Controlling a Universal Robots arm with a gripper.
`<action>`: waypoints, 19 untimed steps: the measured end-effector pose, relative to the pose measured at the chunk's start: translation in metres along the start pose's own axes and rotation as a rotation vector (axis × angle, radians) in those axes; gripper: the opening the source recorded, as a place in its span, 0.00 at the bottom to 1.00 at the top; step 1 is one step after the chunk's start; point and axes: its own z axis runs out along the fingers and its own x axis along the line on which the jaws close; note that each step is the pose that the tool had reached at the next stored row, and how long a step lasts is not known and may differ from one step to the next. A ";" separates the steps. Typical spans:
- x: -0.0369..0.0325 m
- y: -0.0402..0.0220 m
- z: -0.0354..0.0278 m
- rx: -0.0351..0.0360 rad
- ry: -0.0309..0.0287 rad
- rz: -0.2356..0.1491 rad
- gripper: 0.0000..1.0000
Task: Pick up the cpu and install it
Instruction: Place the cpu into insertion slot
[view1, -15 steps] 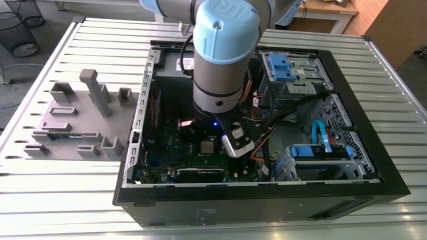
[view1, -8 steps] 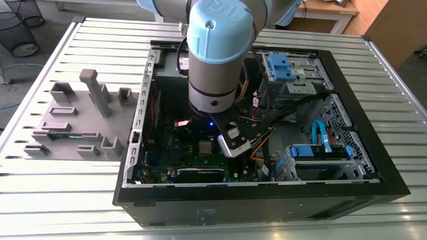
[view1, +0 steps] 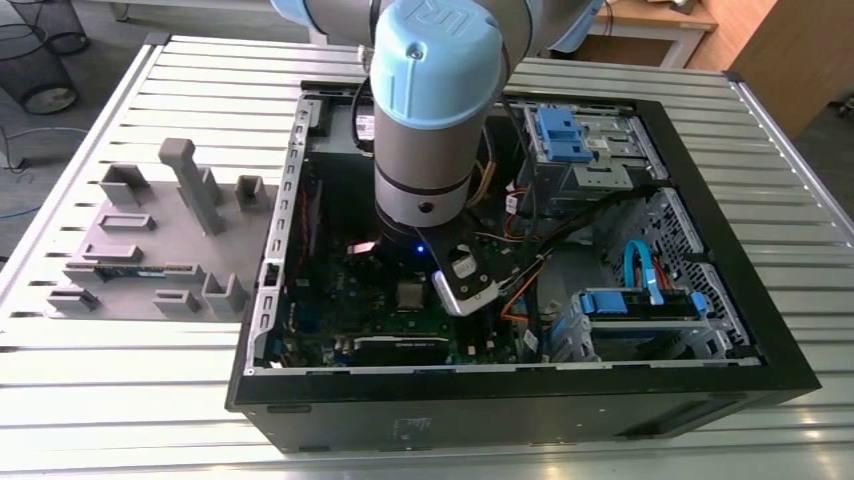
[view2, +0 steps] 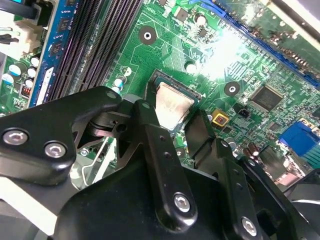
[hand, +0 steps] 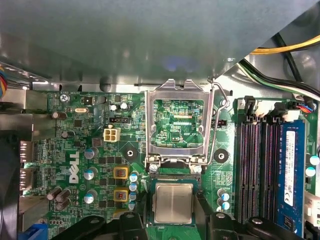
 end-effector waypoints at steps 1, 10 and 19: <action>0.0000 0.0000 -0.0003 0.0002 0.0001 0.000 0.50; 0.0000 0.0001 -0.0073 -0.0001 -0.0001 0.000 0.50; 0.0000 0.0001 -0.0082 0.0000 0.0000 0.000 0.31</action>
